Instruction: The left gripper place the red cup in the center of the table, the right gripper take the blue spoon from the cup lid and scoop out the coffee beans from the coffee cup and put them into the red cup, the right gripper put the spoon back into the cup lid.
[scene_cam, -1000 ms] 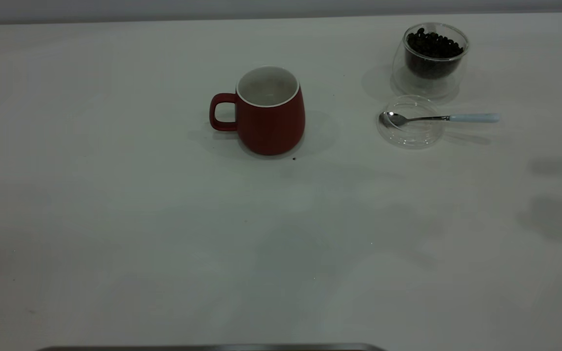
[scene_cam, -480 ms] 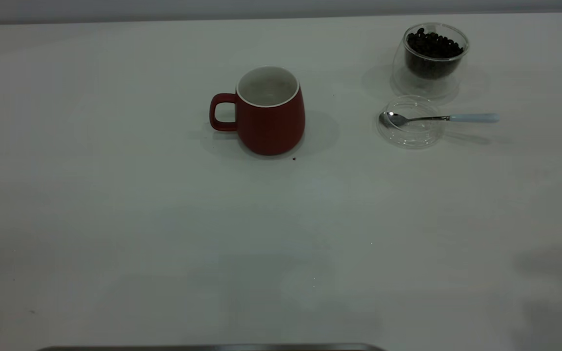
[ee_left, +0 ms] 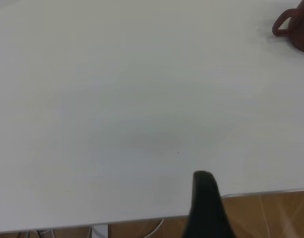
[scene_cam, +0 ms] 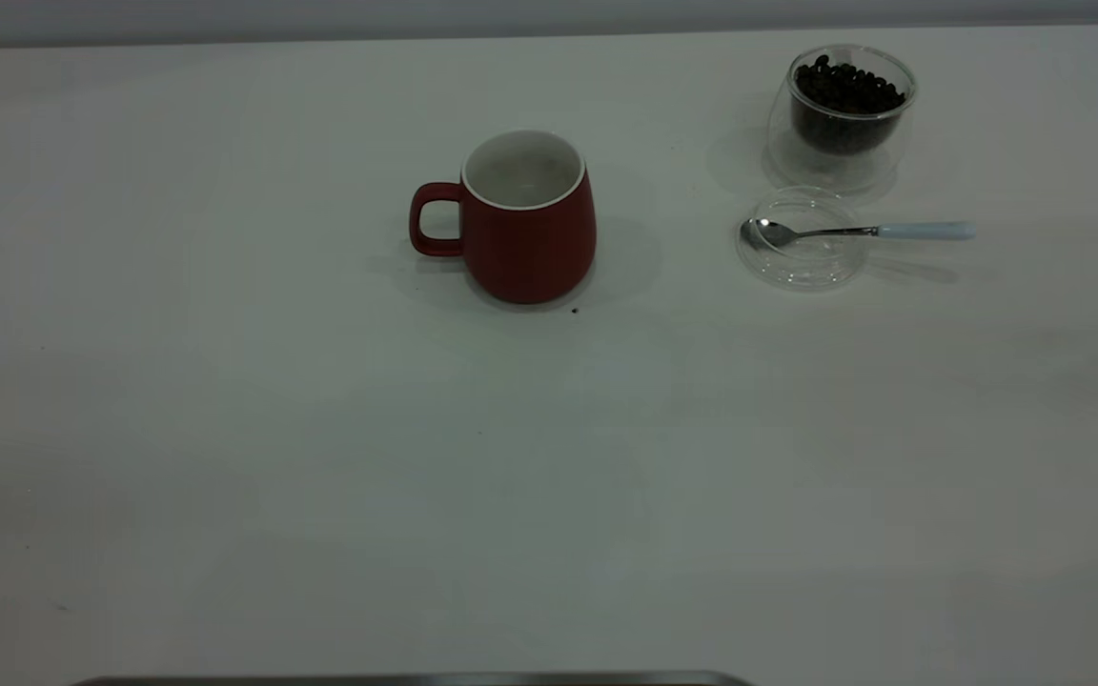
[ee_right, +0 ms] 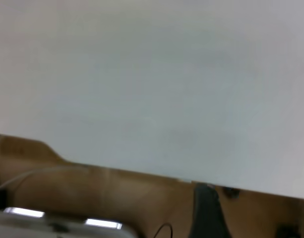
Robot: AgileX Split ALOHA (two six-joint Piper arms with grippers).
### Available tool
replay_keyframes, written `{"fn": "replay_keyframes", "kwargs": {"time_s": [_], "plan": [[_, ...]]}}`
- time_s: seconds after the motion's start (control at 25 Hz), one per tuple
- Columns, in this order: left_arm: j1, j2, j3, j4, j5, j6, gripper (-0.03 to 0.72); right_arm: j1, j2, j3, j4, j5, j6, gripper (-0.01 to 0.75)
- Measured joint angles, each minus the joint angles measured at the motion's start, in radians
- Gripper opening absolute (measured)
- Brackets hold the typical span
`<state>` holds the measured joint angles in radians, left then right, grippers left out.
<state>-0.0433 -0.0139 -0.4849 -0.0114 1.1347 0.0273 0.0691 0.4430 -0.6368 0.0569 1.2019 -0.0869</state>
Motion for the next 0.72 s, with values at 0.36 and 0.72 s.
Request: {"fn": "replay_keyframes", "kwargs": {"time_s": [0.36, 0.72], "plan": [[0.0, 0.0, 0.0, 0.0, 0.0, 0.0, 0.586, -0.033, -0.385, 0.156, -0.012, -0.054, 0.008, 0.548], [0.0, 0.0, 0.0, 0.0, 0.0, 0.001, 0.586, -0.176, -0.426, 0.168, -0.012, -0.068, 0.008, 0.548]]}}
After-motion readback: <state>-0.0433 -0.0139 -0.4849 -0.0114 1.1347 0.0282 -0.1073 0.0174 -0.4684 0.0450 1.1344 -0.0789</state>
